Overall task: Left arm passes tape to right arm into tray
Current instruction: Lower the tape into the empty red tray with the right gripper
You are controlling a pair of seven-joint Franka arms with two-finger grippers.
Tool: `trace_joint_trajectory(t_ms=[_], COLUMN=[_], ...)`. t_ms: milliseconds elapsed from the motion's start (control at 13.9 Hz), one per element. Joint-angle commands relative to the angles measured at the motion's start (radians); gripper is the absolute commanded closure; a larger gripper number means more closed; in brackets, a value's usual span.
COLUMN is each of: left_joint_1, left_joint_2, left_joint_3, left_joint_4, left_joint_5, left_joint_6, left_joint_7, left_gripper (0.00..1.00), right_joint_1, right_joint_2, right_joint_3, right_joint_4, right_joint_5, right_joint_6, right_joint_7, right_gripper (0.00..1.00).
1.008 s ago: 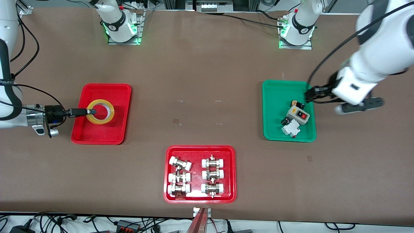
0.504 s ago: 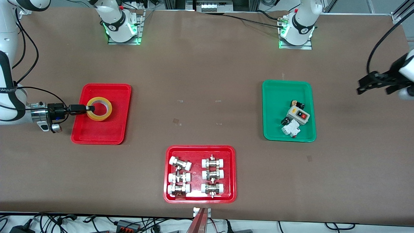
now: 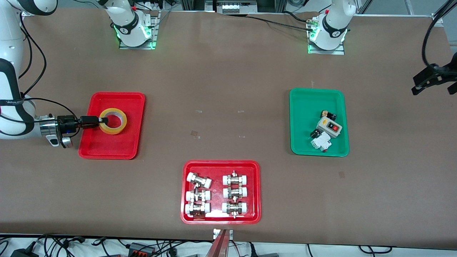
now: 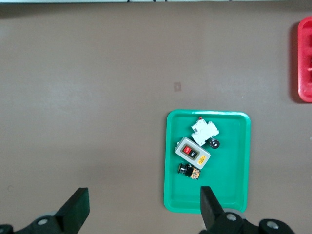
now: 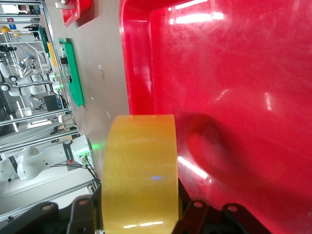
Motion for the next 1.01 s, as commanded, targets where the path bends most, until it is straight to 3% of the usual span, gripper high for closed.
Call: trace_joint_trajectory(t_ms=[0, 432, 504, 576, 648, 936], left_joint_1=[-0.007, -0.009, -0.007, -0.007, -0.009, -0.006], left_joint_2=[-0.002, 0.027, 0.027, 0.030, 0.032, 0.030], left_joint_3=[-0.004, 0.004, 0.004, 0.005, 0.007, 0.007], left_joint_4=[0.038, 0.087, 0.088, 0.088, 0.088, 0.088], left_joint_5=[0.013, 0.009, 0.006, -0.002, -0.001, -0.020], left_joint_6=[-0.029, -0.105, -0.113, -0.113, -0.113, -0.122], left_joint_7=[-0.058, -0.069, -0.066, -0.065, -0.064, -0.064], left_gripper=[0.00, 0.00, 0.00, 0.00, 0.00, 0.00], right_joint_1=[-0.010, -0.012, -0.012, -0.012, -0.009, 0.010], right_joint_2=[0.002, 0.027, 0.028, 0.027, 0.027, 0.021], right_joint_3=[0.010, 0.010, 0.012, 0.012, 0.012, 0.013], right_joint_4=[0.011, 0.014, 0.012, 0.014, 0.017, 0.066], right_joint_5=[0.006, 0.011, 0.011, 0.011, 0.011, -0.018], right_joint_6=[-0.003, 0.010, 0.010, 0.012, 0.013, 0.043], right_joint_7=[-0.020, -0.020, -0.020, -0.018, -0.018, -0.021], right_gripper=[0.66, 0.60, 0.54, 0.21, 0.00, 0.00])
